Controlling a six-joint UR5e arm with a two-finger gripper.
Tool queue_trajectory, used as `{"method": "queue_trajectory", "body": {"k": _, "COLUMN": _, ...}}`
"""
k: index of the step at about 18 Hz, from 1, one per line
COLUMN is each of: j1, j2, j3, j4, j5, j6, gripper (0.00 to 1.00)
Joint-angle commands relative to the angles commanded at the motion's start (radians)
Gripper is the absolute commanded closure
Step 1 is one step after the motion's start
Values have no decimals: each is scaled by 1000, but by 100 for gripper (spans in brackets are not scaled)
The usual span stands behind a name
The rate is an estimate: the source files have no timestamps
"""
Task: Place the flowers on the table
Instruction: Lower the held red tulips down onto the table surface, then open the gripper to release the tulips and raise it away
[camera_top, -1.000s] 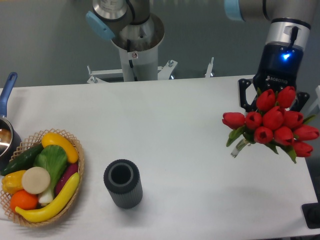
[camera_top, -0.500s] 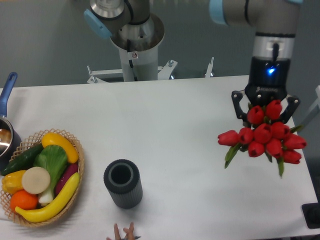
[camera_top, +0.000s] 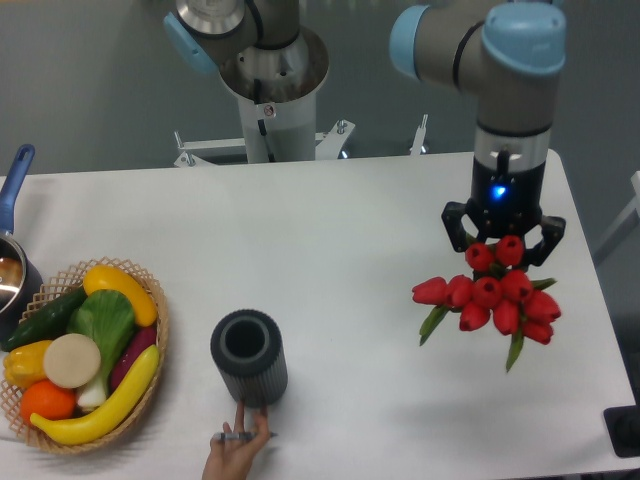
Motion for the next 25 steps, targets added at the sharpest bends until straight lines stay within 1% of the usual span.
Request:
{"method": "queue_trajectory", "body": {"k": 2, "j1": -23, "j2": -25, "j3": 0, "j4": -6, "j5": 35, "j6": 0, "gripper": 53}}
{"method": "queue_trajectory", "body": {"k": 7, "j1": -38, "j2": -89, "j3": 3, "j4": 0, "j5": 78, "j6": 0, "gripper": 53}}
{"method": "queue_trajectory", "body": {"k": 10, "j1": -48, "j2": -140, "j3": 12, "j4": 6, "j5": 108, "j6": 2, "gripper": 53}}
{"method": "queue_trajectory", "body": {"k": 15, "j1": -72, "j2": -192, "j3": 21, "j4": 3, "j5": 111, "j6": -1, "gripper": 53}}
{"method": "queue_trajectory", "body": {"k": 23, "j1": -104, "j2": -261, "j3": 57, "j4": 6, "j5": 117, "j6": -9, "gripper": 52}}
{"method": "queue_trajectory", "body": {"k": 25, "j1": -106, "j2": -259, "j3": 57, "j4": 3, "j5": 120, "j6": -5, "gripper": 52}}
